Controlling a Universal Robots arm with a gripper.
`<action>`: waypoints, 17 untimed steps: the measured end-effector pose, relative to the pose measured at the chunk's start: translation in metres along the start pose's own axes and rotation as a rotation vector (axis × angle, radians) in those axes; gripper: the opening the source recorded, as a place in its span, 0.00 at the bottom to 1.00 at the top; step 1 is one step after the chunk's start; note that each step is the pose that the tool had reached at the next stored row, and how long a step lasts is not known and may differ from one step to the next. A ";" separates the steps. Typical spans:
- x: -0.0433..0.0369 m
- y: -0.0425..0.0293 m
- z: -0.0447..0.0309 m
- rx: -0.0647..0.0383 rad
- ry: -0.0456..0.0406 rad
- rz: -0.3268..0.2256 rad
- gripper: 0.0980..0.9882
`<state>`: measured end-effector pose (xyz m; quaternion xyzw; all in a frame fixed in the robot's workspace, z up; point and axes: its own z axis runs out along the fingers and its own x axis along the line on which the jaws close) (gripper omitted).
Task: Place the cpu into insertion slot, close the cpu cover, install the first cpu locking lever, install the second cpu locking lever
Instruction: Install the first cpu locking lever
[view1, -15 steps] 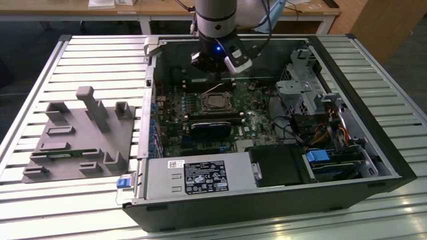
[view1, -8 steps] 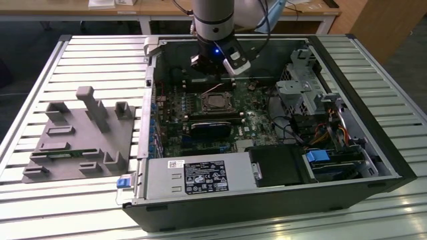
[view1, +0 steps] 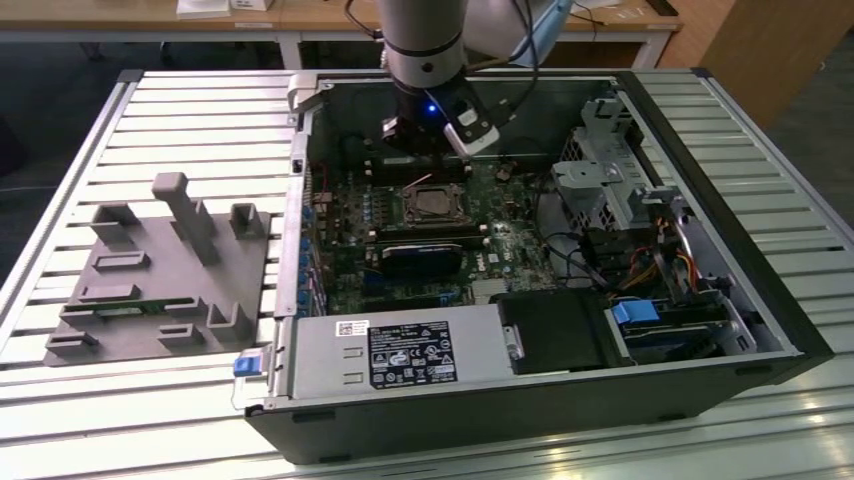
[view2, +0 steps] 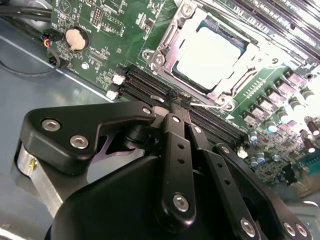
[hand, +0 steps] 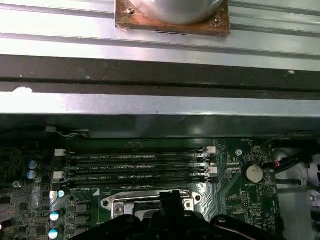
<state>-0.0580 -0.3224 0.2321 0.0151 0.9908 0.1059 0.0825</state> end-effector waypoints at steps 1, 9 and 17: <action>0.0003 -0.0002 0.0011 0.001 -0.0021 0.000 0.00; 0.0014 0.0012 0.0073 0.004 -0.0108 0.017 0.00; 0.0033 0.0065 0.0114 0.005 -0.0143 0.028 0.00</action>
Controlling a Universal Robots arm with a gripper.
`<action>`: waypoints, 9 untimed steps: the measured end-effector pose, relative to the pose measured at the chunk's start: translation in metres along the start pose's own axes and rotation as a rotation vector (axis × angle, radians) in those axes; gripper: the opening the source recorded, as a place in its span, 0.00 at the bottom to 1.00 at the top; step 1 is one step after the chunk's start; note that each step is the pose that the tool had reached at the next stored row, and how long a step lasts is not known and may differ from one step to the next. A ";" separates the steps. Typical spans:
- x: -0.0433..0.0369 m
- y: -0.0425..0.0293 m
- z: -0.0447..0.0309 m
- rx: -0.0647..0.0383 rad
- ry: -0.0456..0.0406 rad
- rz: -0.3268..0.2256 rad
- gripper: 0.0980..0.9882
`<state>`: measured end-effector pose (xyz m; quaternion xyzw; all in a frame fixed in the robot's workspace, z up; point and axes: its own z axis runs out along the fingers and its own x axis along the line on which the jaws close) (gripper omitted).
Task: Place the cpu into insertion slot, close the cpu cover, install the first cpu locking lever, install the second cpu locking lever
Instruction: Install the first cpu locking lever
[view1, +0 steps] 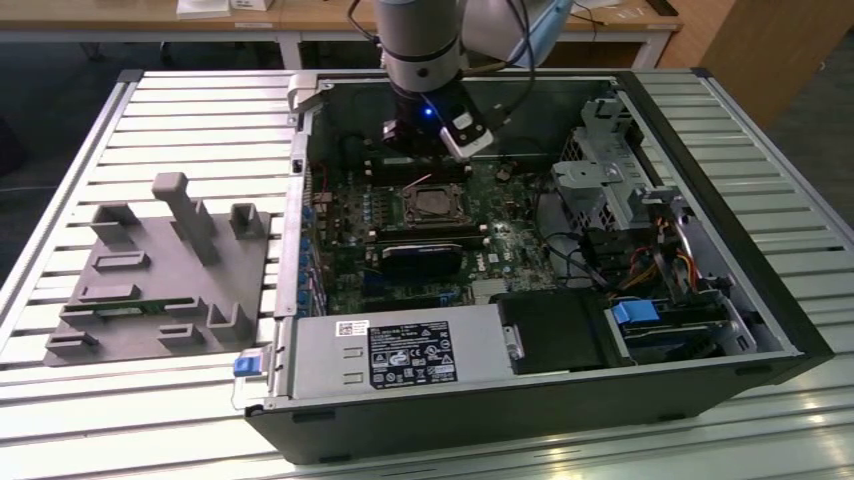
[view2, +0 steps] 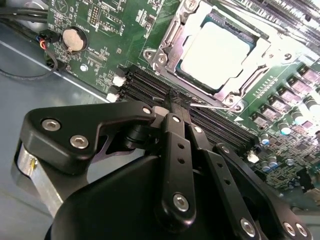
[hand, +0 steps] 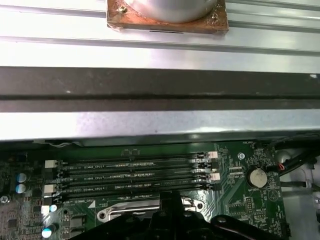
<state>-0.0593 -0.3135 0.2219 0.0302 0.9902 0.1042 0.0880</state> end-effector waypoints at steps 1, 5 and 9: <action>0.0009 0.0007 0.0003 0.000 -0.0010 0.000 0.00; 0.0036 0.0031 0.0020 0.000 -0.0068 0.001 0.00; 0.0042 0.0034 0.0044 0.000 -0.0092 0.002 0.00</action>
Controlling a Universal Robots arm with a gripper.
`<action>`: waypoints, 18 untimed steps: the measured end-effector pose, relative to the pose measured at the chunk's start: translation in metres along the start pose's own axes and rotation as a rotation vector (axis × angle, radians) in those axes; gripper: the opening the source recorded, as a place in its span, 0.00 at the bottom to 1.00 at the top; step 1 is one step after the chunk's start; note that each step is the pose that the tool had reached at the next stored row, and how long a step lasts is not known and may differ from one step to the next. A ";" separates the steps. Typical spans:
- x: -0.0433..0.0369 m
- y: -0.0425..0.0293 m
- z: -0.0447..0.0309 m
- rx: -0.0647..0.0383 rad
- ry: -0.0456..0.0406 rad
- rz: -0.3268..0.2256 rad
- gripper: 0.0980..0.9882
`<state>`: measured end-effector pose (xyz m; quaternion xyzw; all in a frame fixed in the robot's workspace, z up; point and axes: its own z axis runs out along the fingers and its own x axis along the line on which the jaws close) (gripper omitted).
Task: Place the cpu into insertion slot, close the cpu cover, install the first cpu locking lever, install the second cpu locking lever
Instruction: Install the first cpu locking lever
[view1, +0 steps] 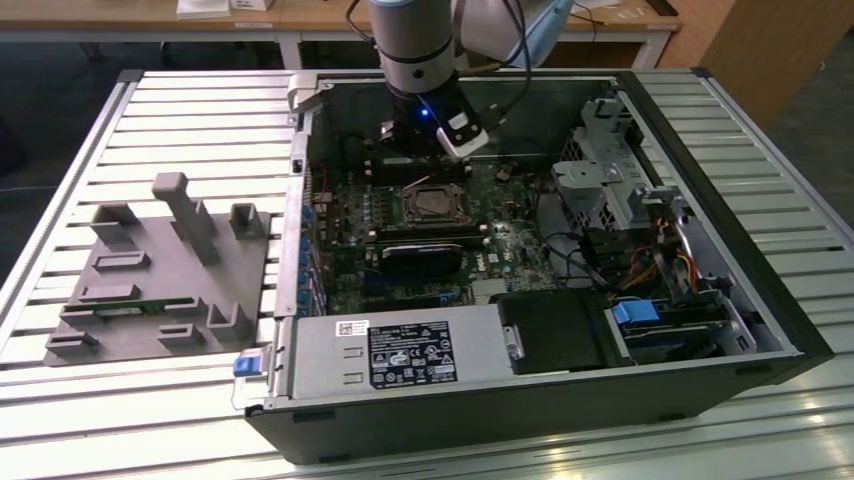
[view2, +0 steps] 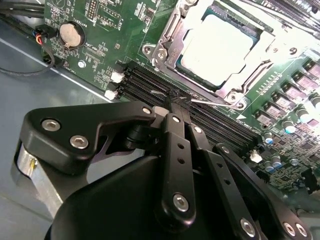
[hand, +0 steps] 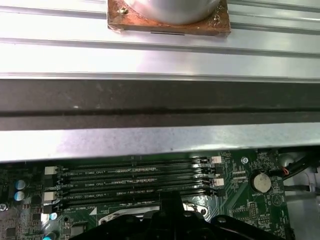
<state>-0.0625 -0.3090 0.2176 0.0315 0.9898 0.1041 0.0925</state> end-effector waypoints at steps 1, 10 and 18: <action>0.0002 -0.0001 0.0007 0.000 -0.0004 0.001 0.00; 0.0012 0.0014 0.0057 0.012 -0.0116 0.040 0.00; 0.0021 0.0043 0.0095 0.027 -0.0216 0.071 0.00</action>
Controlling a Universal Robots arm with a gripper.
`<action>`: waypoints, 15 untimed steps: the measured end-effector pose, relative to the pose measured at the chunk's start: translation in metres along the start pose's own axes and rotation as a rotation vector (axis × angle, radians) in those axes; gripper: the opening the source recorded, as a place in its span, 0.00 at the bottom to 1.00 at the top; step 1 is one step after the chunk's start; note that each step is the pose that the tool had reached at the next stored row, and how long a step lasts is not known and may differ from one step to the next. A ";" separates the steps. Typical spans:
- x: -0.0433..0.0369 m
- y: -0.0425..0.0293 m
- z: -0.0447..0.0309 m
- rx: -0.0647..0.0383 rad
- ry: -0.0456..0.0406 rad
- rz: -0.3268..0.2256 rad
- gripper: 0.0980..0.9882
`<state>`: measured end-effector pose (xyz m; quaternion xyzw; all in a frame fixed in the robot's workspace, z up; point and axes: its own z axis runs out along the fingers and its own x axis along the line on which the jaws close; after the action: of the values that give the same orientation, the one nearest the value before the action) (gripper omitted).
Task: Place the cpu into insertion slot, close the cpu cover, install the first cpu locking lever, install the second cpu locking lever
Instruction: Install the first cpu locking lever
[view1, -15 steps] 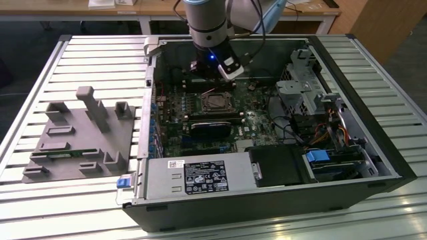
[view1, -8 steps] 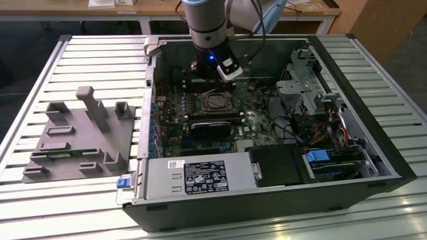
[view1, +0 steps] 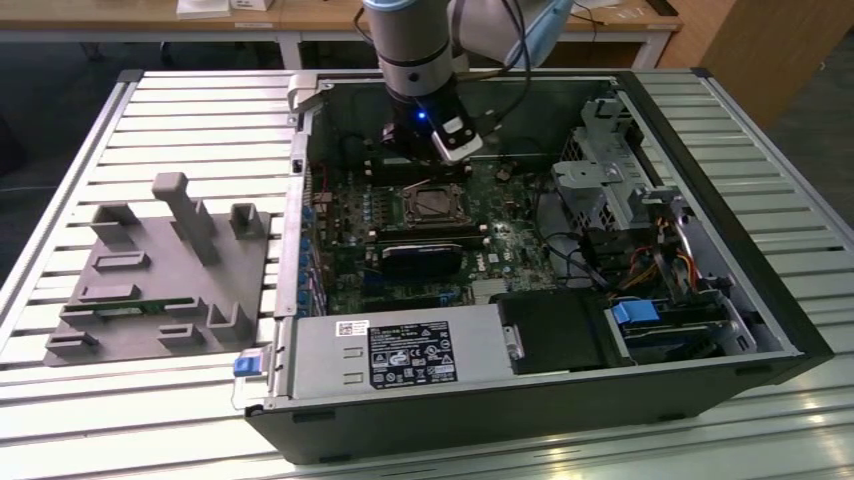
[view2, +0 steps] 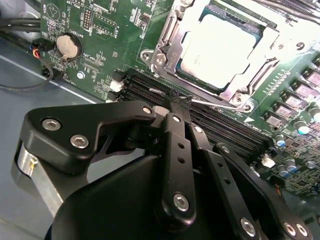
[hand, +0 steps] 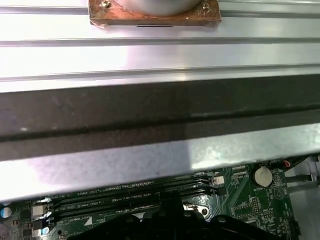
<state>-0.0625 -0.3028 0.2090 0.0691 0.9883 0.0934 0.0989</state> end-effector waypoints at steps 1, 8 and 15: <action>0.0001 0.0004 0.0004 0.002 -0.0009 0.003 0.00; 0.0016 0.0053 0.0037 0.009 -0.0062 0.024 0.00; 0.0022 0.0070 0.0055 0.019 -0.0108 0.039 0.00</action>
<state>-0.0627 -0.2946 0.2047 0.0900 0.9870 0.0858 0.1018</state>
